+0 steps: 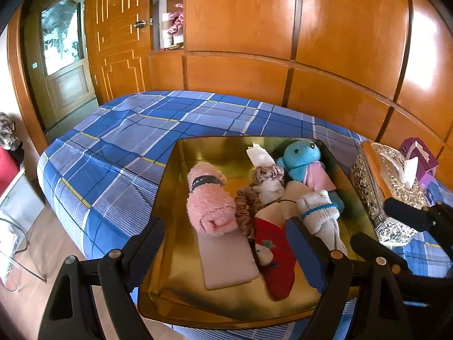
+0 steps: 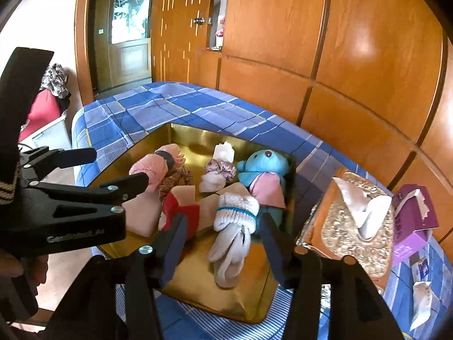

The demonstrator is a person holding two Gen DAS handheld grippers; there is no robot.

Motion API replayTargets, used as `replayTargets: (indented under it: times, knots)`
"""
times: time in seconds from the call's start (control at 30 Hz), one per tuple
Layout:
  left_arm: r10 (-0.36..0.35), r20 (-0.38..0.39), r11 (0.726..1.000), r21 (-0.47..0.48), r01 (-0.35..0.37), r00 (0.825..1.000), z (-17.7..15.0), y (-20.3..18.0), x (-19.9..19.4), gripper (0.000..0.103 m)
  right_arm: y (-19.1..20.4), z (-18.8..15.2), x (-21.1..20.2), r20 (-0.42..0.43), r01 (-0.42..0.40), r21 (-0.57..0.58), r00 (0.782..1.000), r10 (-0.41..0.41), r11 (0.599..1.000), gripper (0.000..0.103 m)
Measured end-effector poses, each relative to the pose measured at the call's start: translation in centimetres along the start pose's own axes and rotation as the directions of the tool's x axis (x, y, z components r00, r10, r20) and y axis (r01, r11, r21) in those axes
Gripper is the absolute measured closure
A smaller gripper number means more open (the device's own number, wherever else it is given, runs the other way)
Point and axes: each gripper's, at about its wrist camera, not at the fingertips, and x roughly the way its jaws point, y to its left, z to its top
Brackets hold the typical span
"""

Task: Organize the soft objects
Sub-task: 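Move both tools from the tray over to the tissue pack and wipes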

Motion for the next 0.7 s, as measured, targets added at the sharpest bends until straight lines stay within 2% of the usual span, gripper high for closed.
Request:
replayTargets:
  times: [0.23, 0.43, 0.63, 0.7]
  knots:
    - [-0.023, 0.013, 0.999, 0.048, 0.022, 1.0, -0.2, -1.2, -0.5, 0.016, -1.2, -1.2, -2.4, 0.045, 0.047, 0.014, 0.998, -0.047, 0.999, 0.045]
    - [-0.067, 0.018, 0.995, 0.074, 0.066, 0.998, -0.2, -2.3, -0.9, 0.016, -4.4, -2.9, -4.8, 0.057, 0.094, 0.083, 0.993, -0.099, 0.992, 0.045]
    - [-0.097, 0.013, 0.989, 0.114, 0.095, 0.995, -0.5, -3.8, -1.4, 0.016, -8.3, -5.6, -6.6, 0.023, 0.168, 0.166, 0.984, -0.174, 0.972, 0.045]
    - [-0.112, 0.014, 0.985, 0.136, 0.109, 0.994, -0.7, -4.5, -1.7, 0.016, -10.3, -7.0, -6.9, -0.018, 0.202, 0.215, 0.979, -0.203, 0.956, 0.045]
